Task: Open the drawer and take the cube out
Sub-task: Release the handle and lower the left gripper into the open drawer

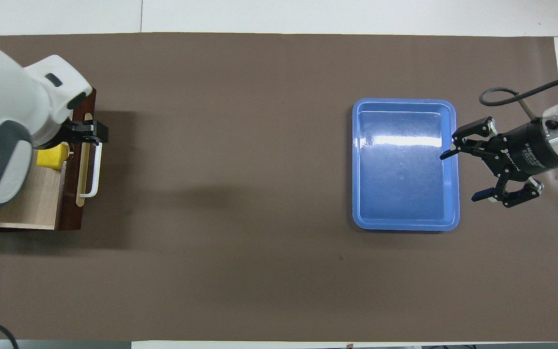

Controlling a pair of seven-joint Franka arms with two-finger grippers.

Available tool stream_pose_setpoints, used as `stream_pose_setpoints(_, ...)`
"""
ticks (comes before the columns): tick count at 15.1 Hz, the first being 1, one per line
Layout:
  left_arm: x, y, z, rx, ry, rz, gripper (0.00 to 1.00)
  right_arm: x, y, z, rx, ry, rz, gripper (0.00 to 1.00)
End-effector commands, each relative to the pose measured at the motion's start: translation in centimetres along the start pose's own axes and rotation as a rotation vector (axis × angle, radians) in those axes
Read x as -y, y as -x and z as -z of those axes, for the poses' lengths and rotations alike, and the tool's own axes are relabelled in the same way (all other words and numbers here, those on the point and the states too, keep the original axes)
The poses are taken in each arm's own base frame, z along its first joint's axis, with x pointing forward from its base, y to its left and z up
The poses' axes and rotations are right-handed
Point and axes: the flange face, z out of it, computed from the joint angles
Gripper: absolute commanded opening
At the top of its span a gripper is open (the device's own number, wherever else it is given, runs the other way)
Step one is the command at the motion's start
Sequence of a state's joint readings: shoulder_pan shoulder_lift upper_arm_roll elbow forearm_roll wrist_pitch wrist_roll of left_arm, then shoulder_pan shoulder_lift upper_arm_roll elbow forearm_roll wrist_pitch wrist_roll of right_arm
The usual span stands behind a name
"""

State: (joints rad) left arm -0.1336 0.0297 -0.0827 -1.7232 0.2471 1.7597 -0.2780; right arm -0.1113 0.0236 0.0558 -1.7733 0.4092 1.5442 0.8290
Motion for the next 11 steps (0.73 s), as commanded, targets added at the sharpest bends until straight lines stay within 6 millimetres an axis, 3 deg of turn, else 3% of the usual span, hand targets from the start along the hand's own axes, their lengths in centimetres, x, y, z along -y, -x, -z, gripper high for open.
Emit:
stream_pose_setpoints(1,3.3,0.1,-0.4,0.032,0.017,0.208,1.0,0.0,0.1,-0.4,0.001,-0.019,-0.023,1.0)
stream_pose_setpoints(3,6.5,-0.2,-1.3,0.037,0.016,0.426,1.0,0.0,0.0,-0.6,0.003,-0.017,-0.025,1.0)
stream_pose_setpoints(6,9.4,-0.4,-3.3,0.035,0.14,0.723,1.0,0.0,0.0,-0.9,0.006,-0.015,-0.028,1.0)
stream_pose_setpoints(11,9.3,-1.1,-7.5,0.079,0.145,1.119,1.0,0.2,0.1,-1.2,0.005,-0.02,-0.033,1.0)
